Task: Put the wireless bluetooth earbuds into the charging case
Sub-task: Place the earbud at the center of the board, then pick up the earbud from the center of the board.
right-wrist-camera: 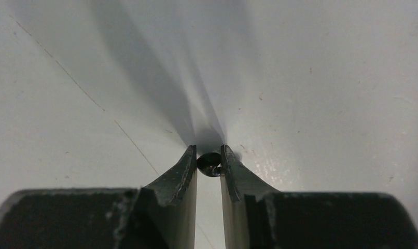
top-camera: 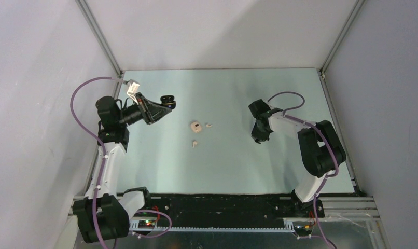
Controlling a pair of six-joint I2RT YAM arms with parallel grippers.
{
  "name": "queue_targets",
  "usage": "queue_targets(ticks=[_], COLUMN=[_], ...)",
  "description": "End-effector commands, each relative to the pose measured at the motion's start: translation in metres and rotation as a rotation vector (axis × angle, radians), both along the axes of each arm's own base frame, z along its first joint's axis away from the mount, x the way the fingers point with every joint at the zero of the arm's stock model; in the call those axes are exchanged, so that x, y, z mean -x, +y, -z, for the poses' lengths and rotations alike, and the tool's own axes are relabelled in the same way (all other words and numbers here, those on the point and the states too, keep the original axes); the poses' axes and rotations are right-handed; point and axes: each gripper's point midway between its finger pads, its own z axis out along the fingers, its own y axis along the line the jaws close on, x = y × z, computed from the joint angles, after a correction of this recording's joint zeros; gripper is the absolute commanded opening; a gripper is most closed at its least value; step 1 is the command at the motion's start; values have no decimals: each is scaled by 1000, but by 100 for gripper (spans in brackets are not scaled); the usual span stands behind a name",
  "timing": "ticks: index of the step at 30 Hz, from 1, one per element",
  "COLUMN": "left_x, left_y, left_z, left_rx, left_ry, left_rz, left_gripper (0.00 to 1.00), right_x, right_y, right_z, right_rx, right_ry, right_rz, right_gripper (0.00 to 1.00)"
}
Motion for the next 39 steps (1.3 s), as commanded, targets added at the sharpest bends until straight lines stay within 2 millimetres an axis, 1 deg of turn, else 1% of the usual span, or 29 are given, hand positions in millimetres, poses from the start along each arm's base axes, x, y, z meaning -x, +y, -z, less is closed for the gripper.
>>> queue_targets(ticks=[1,2,4,5,6,7,8,9,12,13,14,15,17,19,20,23,24,25,26,27,28,29,30,31,33,35,37,38,39], left_x=[0,0,0,-1,-1,-1,-1,-2,-2,-3,-3,-3,-3,-3,-3,-3,-3,-2,-2,-2,-2,-1,-1,-1,-1,0,1,1,3], left_y=[1,1,1,1,1,2,2,2,2,2,3,3,3,4,3,4,4,4,4,4,4,4,5,5,5,5,5,5,5], left_z=[-18,-17,-16,-16,-16,-16,-16,-16,-16,-16,-16,-16,-17,-19,-20,-24,-26,-26,-28,-28,-29,-29,-29,-29,-30,-32,-32,-32,-33], left_rx=[-2,-1,1,1,1,1,0,-1,-1,-3,-4,-6,-9,-13,-14,-22,-24,-26,-28,-29,-31,-32,-35,-37,-41,-43,-43,-44,-44], left_ry=[-51,-48,-42,-42,-43,-42,-45,-45,-45,-46,-49,-51,-57,-67,-72,-90,-99,-103,-109,-111,-116,-119,-124,-129,-136,-143,-144,-146,-150], left_rz=[3,0,-3,-5,-5,-7,-8,-10,-13,-15,-17,-19,-23,-26,-26,-27,-29,-28,-31,-31,-34,-35,-39,-39,-43,-45,-48,-49,-49], left_gripper=[0,0,0,0,0,0,0,0,0,0,0,0,0,0,0,0,0,0,0,0,0,0,0,0,0,0,0,0,0], right_x=[1,1,0,-2,-5,-7,-11,-14,-27,-31,-36,-38,-45,-50,-50,-44,-39,-36,-31,-30,-24,-25,-20,-19,-15,-17,-23,-24,-26], right_y=[11,15,16,15,17,15,14,9,-3,-9,-11,-8,1,10,11,34,40,42,50,46,53,45,51,44,46,48,45,44,45], right_z=[4,5,6,6,6,6,5,4,-3,-4,-7,-13,-28,-46,-50,-79,-83,-88,-87,-87,-85,-80,-77,-69,-62,-58,-56,-50,-51], right_rx=[-49,-66,-85,-88,-107,-119,-120,-129,-121,-133,-133,-186,-250,-278,-272,-331,-298,-267,-220,-160,-126,-52,-18,41,73,99,148,164,169], right_ry=[7,10,14,15,11,14,6,6,-15,-16,-28,-31,-77,-134,-155,-248,-271,-284,-289,-275,-265,-238,-223,-188,-161,-157,-156,-137,-130], right_rz=[65,54,37,22,6,-13,-36,-37,-76,-75,-110,-137,-248,-376,-446,-691,-809,-860,-946,-954,-988,-959,-973,-947,-952,-951,-945,-947,-946], right_gripper=[6,7,16,22,25,30,33,37,44,49,51,53,53,54,54,49,48,47,47,47,47,48,50,50,47,44,43,43,43])
